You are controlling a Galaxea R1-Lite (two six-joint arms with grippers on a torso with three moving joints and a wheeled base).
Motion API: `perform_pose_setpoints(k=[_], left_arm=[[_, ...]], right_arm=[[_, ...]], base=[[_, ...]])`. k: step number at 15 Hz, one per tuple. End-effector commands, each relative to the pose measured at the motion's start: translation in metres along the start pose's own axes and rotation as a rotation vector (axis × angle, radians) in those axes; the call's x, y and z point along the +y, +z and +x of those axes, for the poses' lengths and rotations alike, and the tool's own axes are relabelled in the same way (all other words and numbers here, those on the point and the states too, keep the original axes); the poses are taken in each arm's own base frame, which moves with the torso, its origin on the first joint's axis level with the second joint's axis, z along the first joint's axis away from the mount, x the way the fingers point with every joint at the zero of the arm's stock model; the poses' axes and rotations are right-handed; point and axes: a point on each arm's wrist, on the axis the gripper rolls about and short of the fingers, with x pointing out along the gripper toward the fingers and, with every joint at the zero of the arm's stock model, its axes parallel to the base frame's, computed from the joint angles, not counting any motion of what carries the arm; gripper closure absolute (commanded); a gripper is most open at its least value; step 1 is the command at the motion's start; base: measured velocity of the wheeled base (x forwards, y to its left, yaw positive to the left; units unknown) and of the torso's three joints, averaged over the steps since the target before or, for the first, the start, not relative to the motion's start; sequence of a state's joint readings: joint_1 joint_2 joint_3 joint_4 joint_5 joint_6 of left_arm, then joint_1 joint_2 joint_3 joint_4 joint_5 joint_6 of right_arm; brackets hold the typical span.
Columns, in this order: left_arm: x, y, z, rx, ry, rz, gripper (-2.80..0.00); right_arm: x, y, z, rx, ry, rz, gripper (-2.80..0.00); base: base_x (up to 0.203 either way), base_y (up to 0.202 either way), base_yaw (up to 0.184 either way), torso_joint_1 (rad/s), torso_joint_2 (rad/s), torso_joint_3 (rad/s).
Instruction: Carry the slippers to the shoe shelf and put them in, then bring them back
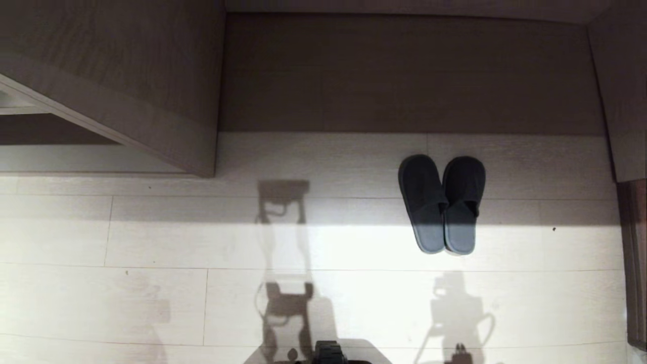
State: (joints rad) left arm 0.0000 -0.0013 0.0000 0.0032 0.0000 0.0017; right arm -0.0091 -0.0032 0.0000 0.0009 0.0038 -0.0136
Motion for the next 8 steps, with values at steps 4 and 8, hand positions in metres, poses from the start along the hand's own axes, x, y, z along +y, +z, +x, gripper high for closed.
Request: perform_pose_setpoints(k=[4, 8], left_arm=[[0.0000, 0.0002, 0.0000, -0.002, 0.000, 0.000, 0.00], [0.0000, 0.0000, 0.0000, 0.000, 0.000, 0.000, 0.00]], right_arm=[[0.0000, -0.0003, 0.0004, 0.004, 0.001, 0.000, 0.00], [0.0000, -0.0003, 0.0004, 0.004, 0.001, 0.000, 0.00]], base=[[0.000, 0.000, 0.000, 0.000, 0.00, 0.200], [0.000, 0.000, 0.000, 0.006, 0.00, 0.201]])
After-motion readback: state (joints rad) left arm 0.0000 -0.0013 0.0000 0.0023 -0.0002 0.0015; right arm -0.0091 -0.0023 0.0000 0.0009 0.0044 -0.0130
